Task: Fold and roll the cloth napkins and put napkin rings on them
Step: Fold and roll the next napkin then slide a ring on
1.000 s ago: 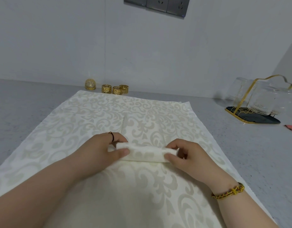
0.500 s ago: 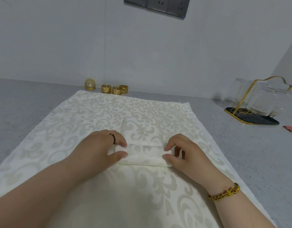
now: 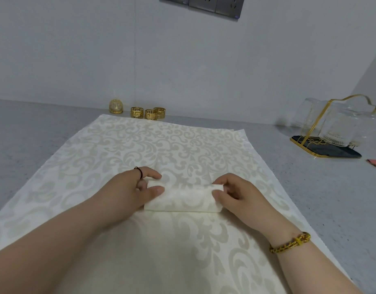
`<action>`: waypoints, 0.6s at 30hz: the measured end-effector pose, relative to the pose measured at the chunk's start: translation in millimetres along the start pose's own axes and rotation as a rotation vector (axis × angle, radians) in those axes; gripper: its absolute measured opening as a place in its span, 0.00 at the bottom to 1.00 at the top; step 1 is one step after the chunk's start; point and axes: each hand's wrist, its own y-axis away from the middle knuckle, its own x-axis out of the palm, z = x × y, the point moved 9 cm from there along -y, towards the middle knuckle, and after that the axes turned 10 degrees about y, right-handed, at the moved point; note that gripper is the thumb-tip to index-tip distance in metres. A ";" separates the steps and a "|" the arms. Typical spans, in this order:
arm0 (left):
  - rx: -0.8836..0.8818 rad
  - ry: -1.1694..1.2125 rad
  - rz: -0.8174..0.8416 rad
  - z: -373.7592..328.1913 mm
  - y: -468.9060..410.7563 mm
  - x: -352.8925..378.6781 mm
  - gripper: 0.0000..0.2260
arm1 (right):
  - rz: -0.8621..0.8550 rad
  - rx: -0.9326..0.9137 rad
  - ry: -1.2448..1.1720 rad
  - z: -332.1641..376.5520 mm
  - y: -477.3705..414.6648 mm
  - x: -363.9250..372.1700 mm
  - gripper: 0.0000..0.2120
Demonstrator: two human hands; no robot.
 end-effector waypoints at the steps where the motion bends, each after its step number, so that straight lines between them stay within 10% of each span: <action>1: 0.002 -0.018 -0.045 -0.8 -0.3 -2.4 0.05 | -0.018 0.018 0.014 -1.3 -2.1 0.9 0.05; 5: 0.159 -0.330 -0.147 -15.3 0.6 -6.9 0.07 | -0.139 -0.004 0.173 0.9 -3.3 -5.5 0.13; 12: 0.258 -0.545 0.155 -15.6 3.8 11.6 0.23 | 0.021 -0.195 0.345 13.3 4.2 2.1 0.15; 18: 0.236 -0.448 0.049 -18.0 -0.8 1.5 0.13 | -0.013 -0.155 0.322 9.6 3.6 -0.9 0.12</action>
